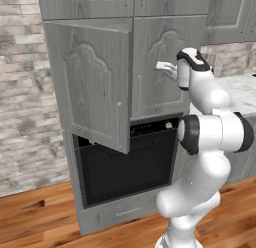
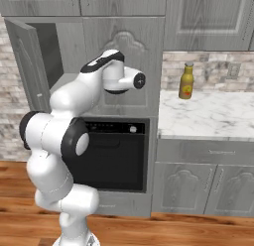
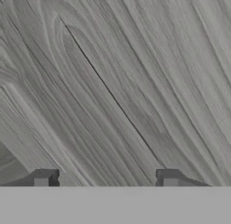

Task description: Close all open cabinet doors.

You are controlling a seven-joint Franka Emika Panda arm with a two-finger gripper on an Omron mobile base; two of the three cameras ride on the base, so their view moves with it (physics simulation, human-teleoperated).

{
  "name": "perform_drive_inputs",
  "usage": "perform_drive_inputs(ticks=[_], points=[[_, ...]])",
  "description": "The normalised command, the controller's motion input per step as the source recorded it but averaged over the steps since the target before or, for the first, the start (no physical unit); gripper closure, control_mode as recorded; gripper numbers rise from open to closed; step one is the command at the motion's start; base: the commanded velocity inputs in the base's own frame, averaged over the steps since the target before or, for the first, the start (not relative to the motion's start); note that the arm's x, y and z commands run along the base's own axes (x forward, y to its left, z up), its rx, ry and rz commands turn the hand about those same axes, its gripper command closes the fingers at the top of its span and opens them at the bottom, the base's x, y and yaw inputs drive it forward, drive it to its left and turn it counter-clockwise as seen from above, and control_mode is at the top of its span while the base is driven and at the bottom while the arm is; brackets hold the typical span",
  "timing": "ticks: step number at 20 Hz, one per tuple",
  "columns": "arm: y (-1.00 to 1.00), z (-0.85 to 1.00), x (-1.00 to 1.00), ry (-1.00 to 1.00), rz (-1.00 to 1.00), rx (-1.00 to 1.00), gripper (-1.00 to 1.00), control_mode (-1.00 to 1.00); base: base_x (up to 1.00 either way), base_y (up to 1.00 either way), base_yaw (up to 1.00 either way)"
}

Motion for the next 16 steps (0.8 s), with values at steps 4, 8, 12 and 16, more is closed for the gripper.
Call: perform_drive_inputs(ticks=[4,8,12,16], points=[[0.1,0.0,-0.6,0.0,0.0,0.0,-1.0,-1.0,0.0,0.0,0.0],[0.05,0.0,-0.96,0.0,0.0,0.0,-1.0,-1.0,0.0,0.0,0.0],[0.0,0.0,-1.0,-0.01,0.0,0.0,-1.0,-1.0,0.0,0.0,0.0],[0.0,0.17,-1.0,-0.05,0.0,0.0,-1.0,-1.0,0.0,0.0,0.0]])
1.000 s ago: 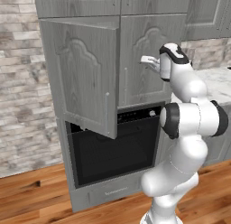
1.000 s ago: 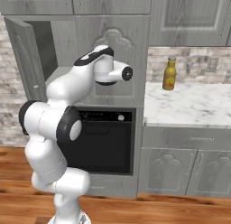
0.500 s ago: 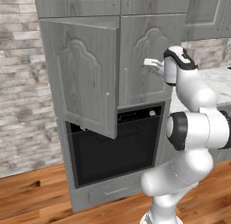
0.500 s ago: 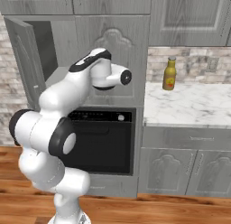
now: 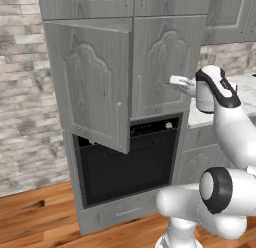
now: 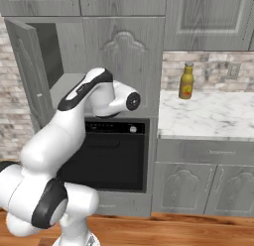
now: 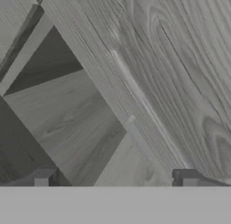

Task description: Close all open cabinet doors.

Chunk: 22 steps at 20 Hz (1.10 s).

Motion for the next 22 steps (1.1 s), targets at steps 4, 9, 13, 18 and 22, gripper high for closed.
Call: perform_drive_inputs(ticks=[4,9,13,18,22], points=[[0.0,0.4,-0.91,-0.13,-0.01,0.0,-1.0,-1.0,0.0,0.0,0.0],[0.0,0.49,-0.85,-0.25,-0.04,0.0,-1.0,-1.0,0.0,0.0,0.0],[0.09,0.47,-0.88,-0.23,-0.01,0.0,-1.0,-1.0,0.0,0.0,0.0],[0.16,0.26,-0.91,-0.12,0.0,0.0,-1.0,-1.0,0.0,0.0,0.0],[0.2,0.11,-0.89,-0.01,-0.01,0.0,-1.0,-1.0,0.0,0.0,0.0]])
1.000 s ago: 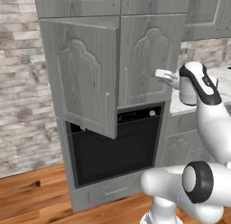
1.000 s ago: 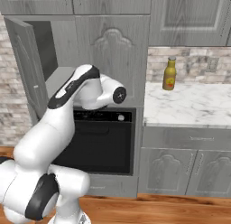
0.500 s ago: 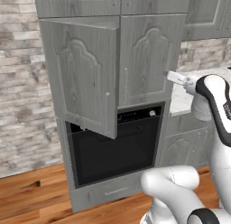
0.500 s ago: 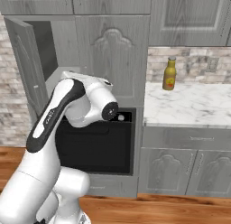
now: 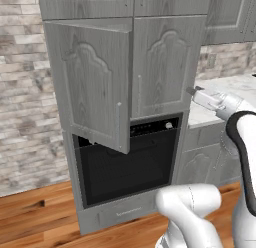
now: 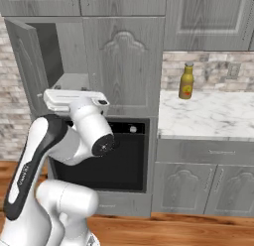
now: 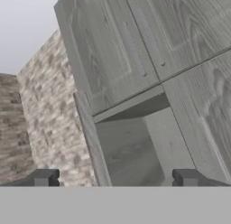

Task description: Close all open cabinet doors.

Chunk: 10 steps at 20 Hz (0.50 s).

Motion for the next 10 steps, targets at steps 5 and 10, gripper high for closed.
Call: perform_drive_inputs(ticks=[5,10], points=[[0.26,0.17,-0.87,-0.01,-0.03,0.0,-1.0,-1.0,0.0,0.0,0.0],[0.16,0.21,-0.95,-0.07,-0.05,0.0,-1.0,-1.0,0.0,0.0,0.0]])
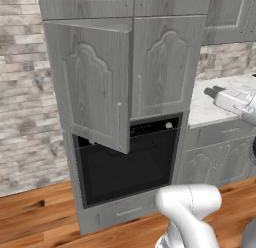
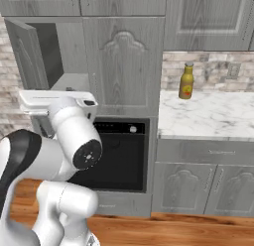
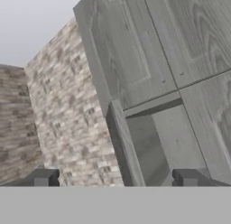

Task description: Close all open cabinet doors.

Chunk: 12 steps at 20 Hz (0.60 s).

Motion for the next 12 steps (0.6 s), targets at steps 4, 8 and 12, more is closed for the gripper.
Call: perform_drive_inputs(ticks=[4,8,12], points=[[0.11,0.19,-0.96,-0.09,-0.06,0.0,-1.0,-1.0,0.0,0.0,0.0],[0.41,0.01,-0.29,-0.02,-0.08,-0.04,-1.0,-1.0,0.0,0.0,0.0],[0.66,0.0,0.1,0.0,-0.18,-0.14,-1.0,-1.0,0.0,0.0,0.0]])
